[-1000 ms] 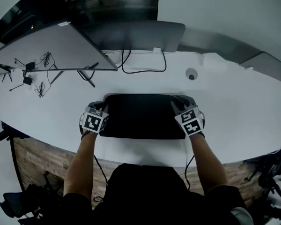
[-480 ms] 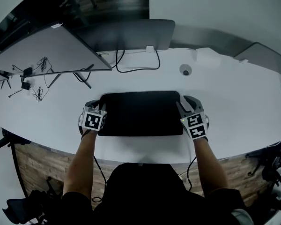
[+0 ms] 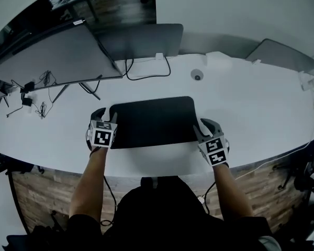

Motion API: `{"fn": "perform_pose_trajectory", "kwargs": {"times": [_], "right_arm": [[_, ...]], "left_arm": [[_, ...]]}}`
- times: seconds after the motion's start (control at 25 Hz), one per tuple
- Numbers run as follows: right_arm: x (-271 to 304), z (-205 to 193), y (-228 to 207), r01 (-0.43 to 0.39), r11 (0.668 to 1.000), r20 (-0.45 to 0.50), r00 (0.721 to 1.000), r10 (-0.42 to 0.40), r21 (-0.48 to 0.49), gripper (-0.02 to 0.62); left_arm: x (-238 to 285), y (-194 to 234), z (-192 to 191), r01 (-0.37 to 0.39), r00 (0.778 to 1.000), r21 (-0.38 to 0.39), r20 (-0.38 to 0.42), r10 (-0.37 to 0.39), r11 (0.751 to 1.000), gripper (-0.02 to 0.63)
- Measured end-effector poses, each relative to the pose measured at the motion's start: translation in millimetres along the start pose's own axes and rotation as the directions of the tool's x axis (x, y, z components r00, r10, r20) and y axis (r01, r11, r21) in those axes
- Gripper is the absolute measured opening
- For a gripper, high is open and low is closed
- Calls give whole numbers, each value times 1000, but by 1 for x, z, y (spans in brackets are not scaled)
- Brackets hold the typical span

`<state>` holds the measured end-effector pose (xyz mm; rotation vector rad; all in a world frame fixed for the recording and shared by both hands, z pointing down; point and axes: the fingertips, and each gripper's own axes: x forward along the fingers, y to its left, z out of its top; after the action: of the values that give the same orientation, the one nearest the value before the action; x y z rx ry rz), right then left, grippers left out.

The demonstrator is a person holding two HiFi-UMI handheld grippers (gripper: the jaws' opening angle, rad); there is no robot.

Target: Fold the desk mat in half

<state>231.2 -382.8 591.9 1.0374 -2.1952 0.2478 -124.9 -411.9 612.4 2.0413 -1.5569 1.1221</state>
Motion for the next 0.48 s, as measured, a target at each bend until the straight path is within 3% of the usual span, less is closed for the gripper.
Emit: {"fn": "perform_pose_trajectory", "kwargs": {"times": [0.2,0.48], "right_arm": [[-28,6,41,18,1000,25,1000,-18,10,120],[-78,23,114,31,999,90,996,-29,-18,91]], "left_arm": [[-48,-11,-4,64,993,-29,99,-61,998,164],[-131,-33,-30,171,959,-41,235,-157,984,164]]}}
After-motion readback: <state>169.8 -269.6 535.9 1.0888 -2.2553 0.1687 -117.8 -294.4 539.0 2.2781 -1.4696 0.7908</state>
